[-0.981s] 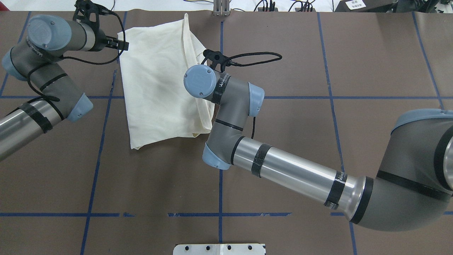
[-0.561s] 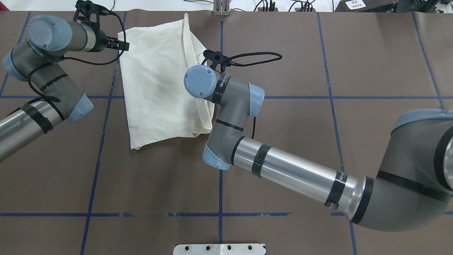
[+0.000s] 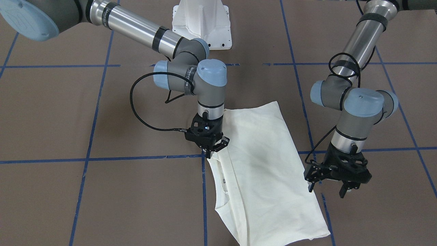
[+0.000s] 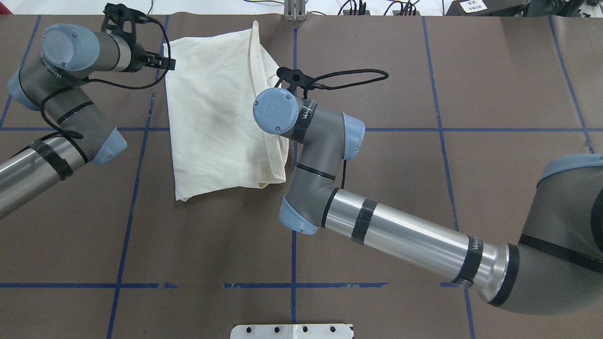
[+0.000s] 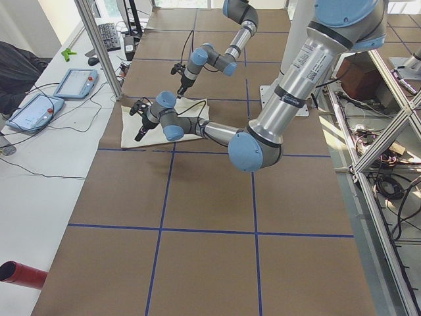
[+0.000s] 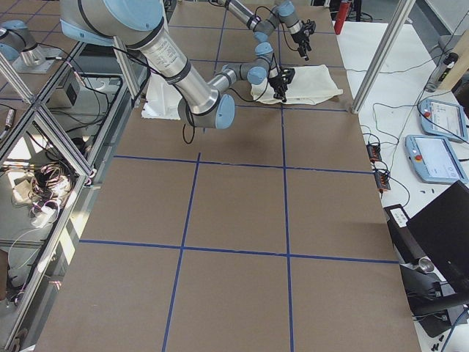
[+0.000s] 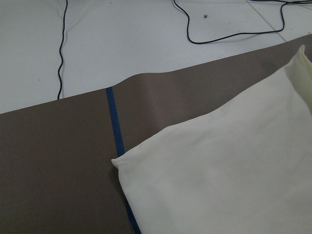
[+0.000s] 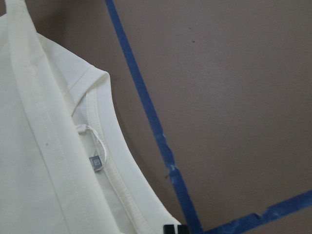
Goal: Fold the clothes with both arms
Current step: 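Pull the shirt corner with the right gripper toward the robot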
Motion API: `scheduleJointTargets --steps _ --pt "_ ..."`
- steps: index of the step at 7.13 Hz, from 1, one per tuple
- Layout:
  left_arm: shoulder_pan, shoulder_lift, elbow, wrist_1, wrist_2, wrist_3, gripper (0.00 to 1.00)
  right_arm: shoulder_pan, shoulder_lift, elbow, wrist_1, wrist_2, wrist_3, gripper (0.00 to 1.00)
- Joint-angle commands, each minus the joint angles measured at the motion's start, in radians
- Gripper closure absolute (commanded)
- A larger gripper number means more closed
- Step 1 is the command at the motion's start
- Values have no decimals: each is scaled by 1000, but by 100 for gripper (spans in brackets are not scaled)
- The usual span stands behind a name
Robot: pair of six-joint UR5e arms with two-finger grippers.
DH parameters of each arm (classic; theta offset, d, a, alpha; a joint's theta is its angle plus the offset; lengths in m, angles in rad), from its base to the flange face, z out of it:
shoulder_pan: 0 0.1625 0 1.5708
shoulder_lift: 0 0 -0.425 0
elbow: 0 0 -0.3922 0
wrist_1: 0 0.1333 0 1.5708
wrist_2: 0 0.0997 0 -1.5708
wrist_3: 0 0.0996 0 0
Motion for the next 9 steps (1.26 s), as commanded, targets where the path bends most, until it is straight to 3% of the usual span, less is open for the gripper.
scheduleJointTargets --steps 1,4,6,7,9 --pt "8 7 -19 0 0 -6 0 -39 -218 280 -46 -10 0 100" --pt "16 11 -38 0 0 -13 0 -89 -441 514 -48 -38 -1 100" --pt "20 11 -38 0 0 -15 0 -93 -461 522 -48 -41 -7 100" --pt "22 11 -38 0 0 -15 0 -96 -458 524 -49 -44 -53 1" --pt "25 11 -38 0 0 -15 0 -96 -455 579 -58 -29 -215 0"
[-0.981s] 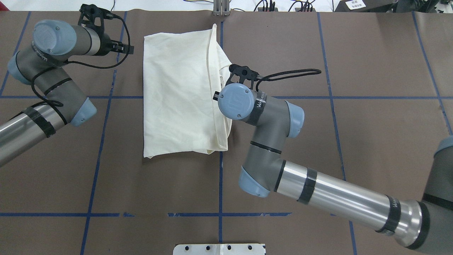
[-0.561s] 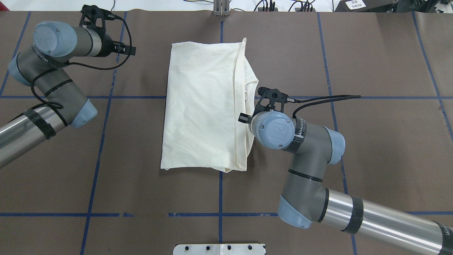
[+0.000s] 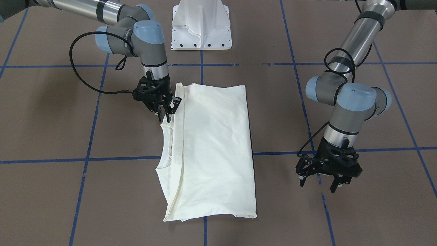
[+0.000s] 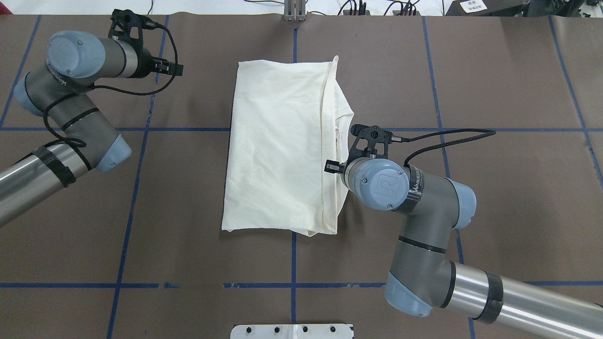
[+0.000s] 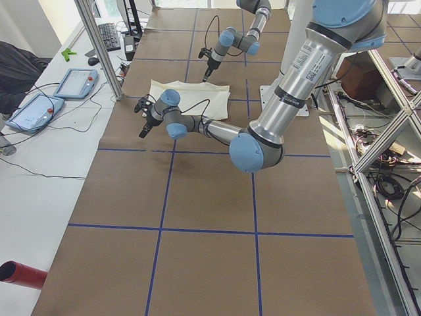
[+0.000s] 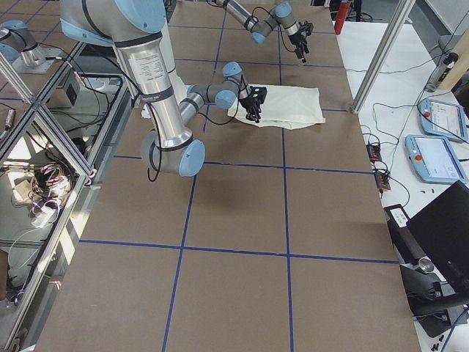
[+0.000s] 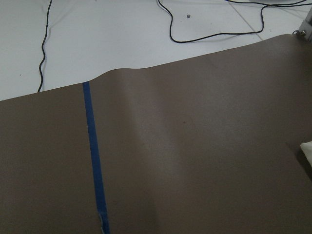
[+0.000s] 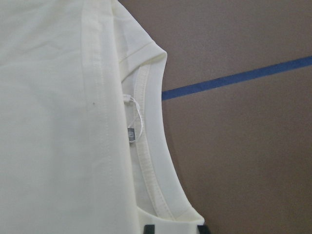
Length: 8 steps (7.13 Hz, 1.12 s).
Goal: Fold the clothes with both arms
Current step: 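Pull the shirt corner with the right gripper toward the robot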
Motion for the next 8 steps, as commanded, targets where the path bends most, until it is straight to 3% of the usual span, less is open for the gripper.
scheduleJointTargets --steps 1,3,5,6,7,8 --pt "3 0 0 0 0 0 0 -46 -7 70 -24 -4 -179 0" --pt "5 0 0 0 0 -2 0 -172 -7 78 -53 -108 -384 0" --pt "31 0 0 0 0 -59 0 -240 -5 111 -131 -172 -451 0" --pt "43 -1 -6 0 0 -77 0 -243 -8 127 -156 -202 -462 13" --pt "48 0 -14 0 0 -78 0 -242 -8 151 -193 -211 -525 68" --pt "48 0 -14 0 0 -77 0 -245 -10 159 -195 -214 -553 68"
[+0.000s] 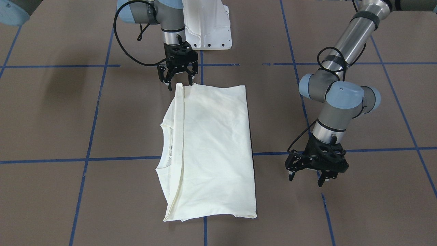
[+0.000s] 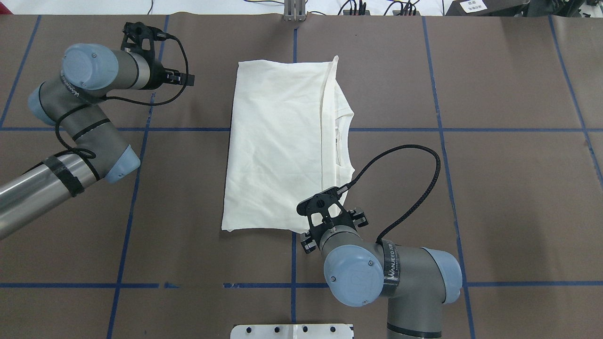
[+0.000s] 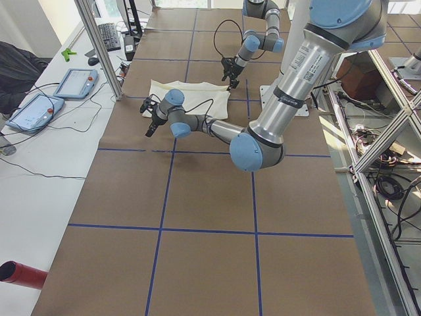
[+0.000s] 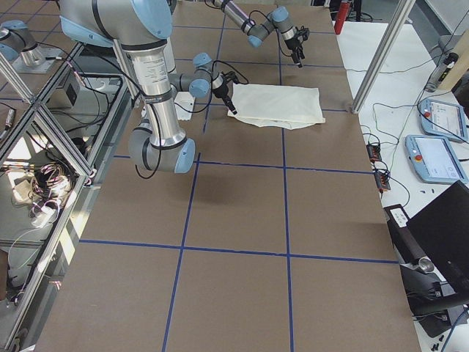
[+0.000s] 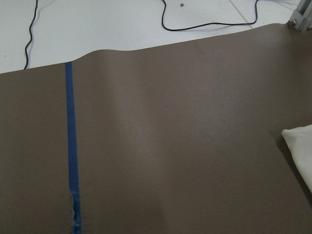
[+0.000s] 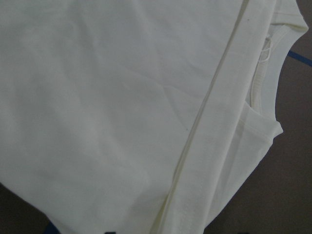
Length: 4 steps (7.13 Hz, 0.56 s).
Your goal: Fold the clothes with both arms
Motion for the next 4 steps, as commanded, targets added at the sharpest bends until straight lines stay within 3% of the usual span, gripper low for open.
scheduleJointTargets --steps 1,4 --pt "4 0 -3 0 0 -3 0 -7 -1 17 -18 -11 -46 69" --pt "4 2 -3 0 0 -3 0 -25 -1 14 -17 -9 -47 68"
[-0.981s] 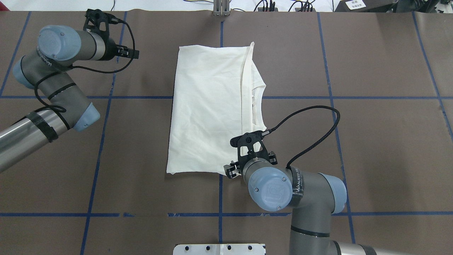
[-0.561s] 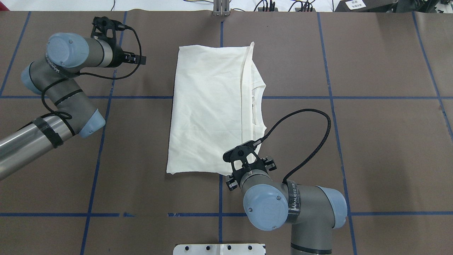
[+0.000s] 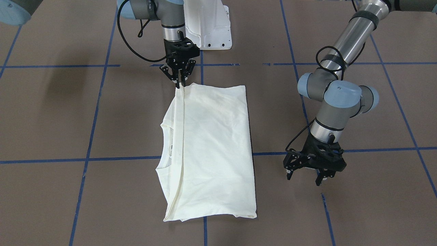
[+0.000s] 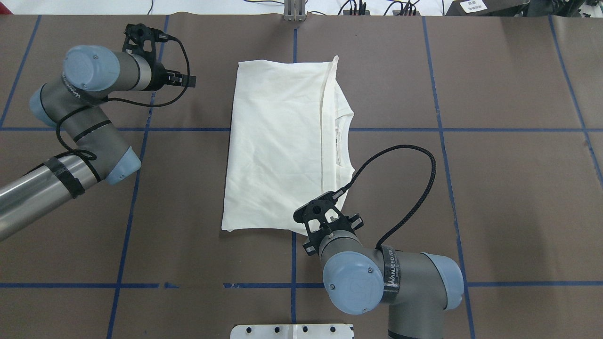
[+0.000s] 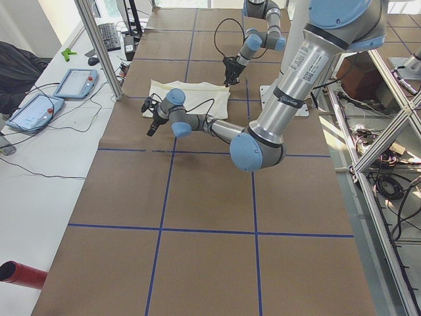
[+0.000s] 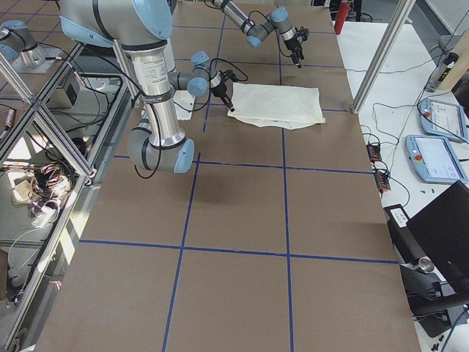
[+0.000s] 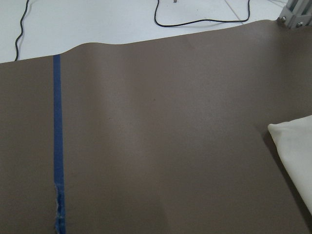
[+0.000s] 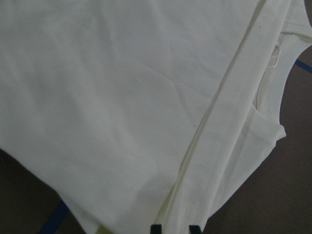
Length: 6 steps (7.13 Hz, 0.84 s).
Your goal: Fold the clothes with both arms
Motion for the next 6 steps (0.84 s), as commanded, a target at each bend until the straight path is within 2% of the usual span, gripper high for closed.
scheduleJointTargets --steps 1,3,4,5,6 --pt "0 1 0 0 0 0 0 -12 0 -1 -1 0 -1 67" --pt "0 1 0 0 0 0 0 -20 -12 -7 0 -1 -1 66" --pt "0 1 0 0 0 0 0 -20 -14 -6 0 -3 0 70" --pt "2 1 0 0 0 0 0 -20 -12 -4 0 -3 6 89" --pt "3 1 0 0 0 0 0 -17 -12 -1 2 -3 13 100"
